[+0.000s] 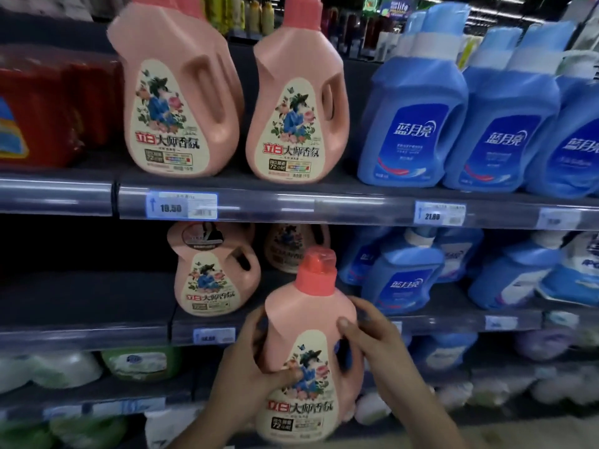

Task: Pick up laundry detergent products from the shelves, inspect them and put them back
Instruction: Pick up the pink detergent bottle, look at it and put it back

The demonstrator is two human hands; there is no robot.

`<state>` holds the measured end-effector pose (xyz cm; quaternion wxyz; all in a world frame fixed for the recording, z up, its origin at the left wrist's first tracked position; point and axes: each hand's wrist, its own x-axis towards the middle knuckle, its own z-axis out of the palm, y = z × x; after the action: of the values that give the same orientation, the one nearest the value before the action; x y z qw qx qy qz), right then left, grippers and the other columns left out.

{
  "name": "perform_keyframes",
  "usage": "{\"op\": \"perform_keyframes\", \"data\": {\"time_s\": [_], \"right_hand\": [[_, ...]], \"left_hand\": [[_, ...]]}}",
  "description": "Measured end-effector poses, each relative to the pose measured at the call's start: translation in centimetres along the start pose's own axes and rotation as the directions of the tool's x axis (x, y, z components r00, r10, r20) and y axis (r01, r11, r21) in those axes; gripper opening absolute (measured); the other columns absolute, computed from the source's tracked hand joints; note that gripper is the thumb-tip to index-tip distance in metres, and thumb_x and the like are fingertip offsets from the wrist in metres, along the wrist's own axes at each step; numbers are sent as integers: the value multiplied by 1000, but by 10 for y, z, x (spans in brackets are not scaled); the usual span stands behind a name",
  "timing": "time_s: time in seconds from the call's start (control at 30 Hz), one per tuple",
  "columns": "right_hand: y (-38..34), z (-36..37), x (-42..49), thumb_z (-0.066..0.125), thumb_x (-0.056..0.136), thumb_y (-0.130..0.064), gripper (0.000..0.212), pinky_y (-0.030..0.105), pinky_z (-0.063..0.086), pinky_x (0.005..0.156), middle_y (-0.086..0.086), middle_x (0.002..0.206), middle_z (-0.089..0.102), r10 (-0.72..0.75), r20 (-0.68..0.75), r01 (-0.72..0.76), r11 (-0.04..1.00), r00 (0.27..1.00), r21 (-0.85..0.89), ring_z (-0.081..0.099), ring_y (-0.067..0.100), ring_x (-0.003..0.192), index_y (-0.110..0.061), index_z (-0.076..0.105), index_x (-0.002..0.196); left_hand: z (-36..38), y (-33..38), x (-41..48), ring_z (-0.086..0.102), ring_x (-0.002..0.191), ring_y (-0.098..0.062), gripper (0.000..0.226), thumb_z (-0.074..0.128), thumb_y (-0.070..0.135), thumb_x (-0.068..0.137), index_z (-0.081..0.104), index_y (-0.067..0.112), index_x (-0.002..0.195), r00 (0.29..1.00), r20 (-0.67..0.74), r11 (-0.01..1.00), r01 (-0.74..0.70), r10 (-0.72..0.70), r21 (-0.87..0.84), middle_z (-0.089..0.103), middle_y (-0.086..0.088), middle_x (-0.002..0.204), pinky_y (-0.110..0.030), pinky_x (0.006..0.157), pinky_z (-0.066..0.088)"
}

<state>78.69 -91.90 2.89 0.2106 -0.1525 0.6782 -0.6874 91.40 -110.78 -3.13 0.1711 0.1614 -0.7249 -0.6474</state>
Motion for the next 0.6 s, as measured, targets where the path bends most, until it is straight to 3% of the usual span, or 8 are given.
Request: {"op": "perform_keyframes", "data": {"time_s": [0.1,0.2,0.3,0.4,0.5,0.6], "right_hand": [[6,-4,32,72,96,-14,28,31,62,87,4,111,81,-47,30,48,998,998,-33,75,24,109,-26,72,121],[7,-7,66,73,96,-15,30,40,62,95,6,116,79,-136,56,138,990,989,-29,74,24,112,-27,71,124],[2,-9,97,73,97,-18,34,39,59,98,2,122,78,-212,53,213,977,976,-16,72,20,116,-28,69,128],[-3,-8,123,73,97,-13,31,35,59,97,2,121,78,-281,54,279,960,958,33,72,20,116,-32,70,122],[1,-8,146,73,96,-10,35,38,57,100,6,122,78,-302,52,298,952,952,67,72,24,118,-31,67,124],[10,-10,162,72,96,-7,44,33,54,105,4,129,75,-332,69,333,943,941,5,70,17,120,-26,62,134]], "left_hand": [[9,-5,20,65,123,-3,112,100,49,51,35,69,140,999,-53,1000,-7,8,21,65,31,131,-48,99,58],[15,-7,50,64,127,-12,114,100,42,54,38,50,149,992,-105,997,-60,65,50,67,16,135,-53,100,57],[17,-4,83,64,127,-16,112,98,33,55,40,40,150,979,-149,987,-128,142,96,68,7,135,-53,99,57],[19,-1,111,66,120,-14,108,98,33,53,42,52,144,968,-180,981,-156,174,112,68,6,129,-46,94,60],[21,-4,133,66,115,-5,98,96,39,52,43,66,129,965,-193,980,-161,181,114,66,10,124,-27,87,58],[24,-13,152,64,119,-10,88,98,25,60,46,58,124,961,-204,979,-166,187,118,67,9,124,-26,88,56]]}}
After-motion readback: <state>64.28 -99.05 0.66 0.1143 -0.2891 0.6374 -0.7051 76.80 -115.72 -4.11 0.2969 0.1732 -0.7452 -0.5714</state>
